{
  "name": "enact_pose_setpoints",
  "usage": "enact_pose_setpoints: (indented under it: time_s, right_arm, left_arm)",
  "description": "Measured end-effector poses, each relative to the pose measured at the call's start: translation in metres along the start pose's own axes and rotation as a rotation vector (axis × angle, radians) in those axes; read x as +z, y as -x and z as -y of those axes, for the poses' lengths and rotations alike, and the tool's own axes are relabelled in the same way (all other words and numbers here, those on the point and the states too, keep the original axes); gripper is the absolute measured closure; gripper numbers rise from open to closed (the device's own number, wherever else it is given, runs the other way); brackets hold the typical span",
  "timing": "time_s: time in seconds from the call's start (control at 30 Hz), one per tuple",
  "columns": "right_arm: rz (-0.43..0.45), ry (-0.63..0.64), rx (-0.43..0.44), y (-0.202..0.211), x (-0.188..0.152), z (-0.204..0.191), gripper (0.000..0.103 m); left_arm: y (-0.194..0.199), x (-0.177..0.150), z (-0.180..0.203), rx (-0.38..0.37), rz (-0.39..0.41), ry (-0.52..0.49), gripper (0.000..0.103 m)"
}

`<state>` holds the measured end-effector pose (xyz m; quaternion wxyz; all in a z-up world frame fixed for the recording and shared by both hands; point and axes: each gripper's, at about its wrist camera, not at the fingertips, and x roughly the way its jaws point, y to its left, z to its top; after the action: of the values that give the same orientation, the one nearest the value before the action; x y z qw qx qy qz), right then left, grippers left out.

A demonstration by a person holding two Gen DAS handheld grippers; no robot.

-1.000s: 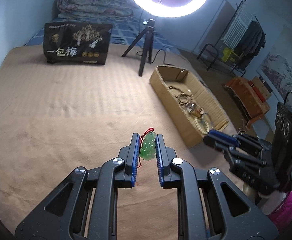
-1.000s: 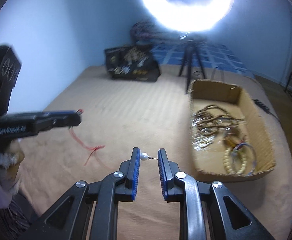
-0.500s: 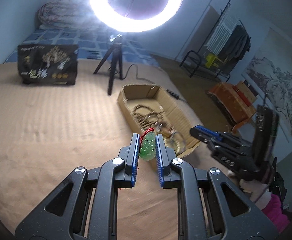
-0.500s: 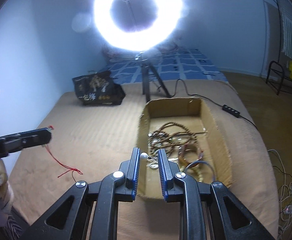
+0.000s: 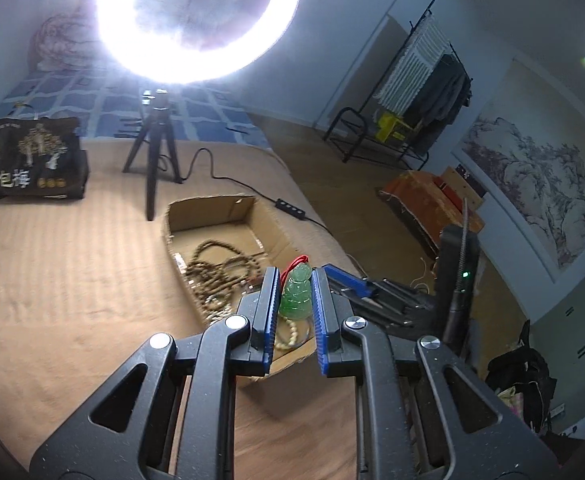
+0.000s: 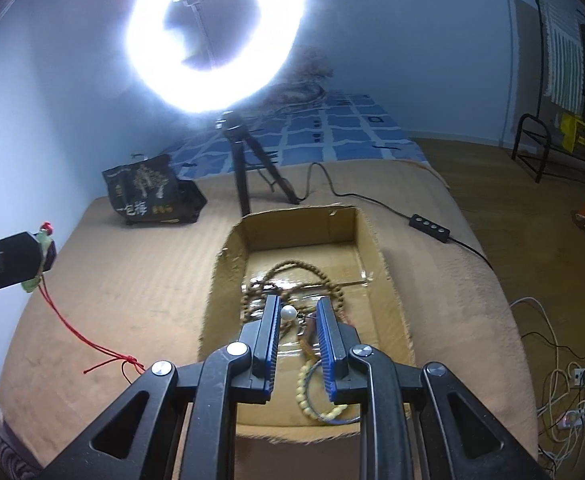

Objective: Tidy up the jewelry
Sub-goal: 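Carry the jade pendant and pearl earring over the cardboard box with both tools, then open both tools to release the jade pendant and earring into the box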

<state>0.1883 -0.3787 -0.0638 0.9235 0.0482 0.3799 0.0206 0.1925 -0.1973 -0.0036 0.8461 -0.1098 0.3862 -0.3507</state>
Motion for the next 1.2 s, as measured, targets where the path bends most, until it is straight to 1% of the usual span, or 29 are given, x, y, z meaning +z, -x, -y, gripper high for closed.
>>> enact_pose_setpoints:
  time_s: [0.27,0.47,0.57,0.83,1.07,1.2]
  right_arm:
    - [-0.016,-0.037,-0.021,-0.018,0.004,0.021,0.086]
    - [-0.035,-0.043,-0.03,-0.035,0.005,0.03,0.086]
    - [-0.041,-0.041,-0.032,-0.042,0.006,0.033,0.086]
    - [-0.073,-0.048,-0.027,-0.066,0.005,0.04,0.086]
    - [-0.095,-0.067,-0.022,-0.084,0.005,0.044,0.086]
    - [-0.102,-0.066,-0.02,-0.09,0.006,0.042,0.084]
  left_arm:
    - [-0.04,0.003,0.013,-0.005,-0.034,-0.017,0.088]
    - [-0.056,0.005,0.015,-0.009,-0.043,-0.028,0.088]
    - [-0.066,0.001,0.008,0.016,-0.062,-0.027,0.088]
    - [-0.098,-0.017,-0.019,0.081,-0.15,-0.013,0.088]
    - [-0.117,-0.03,-0.026,0.117,-0.202,-0.031,0.088]
    - [-0.12,-0.032,-0.028,0.126,-0.212,-0.038,0.088]
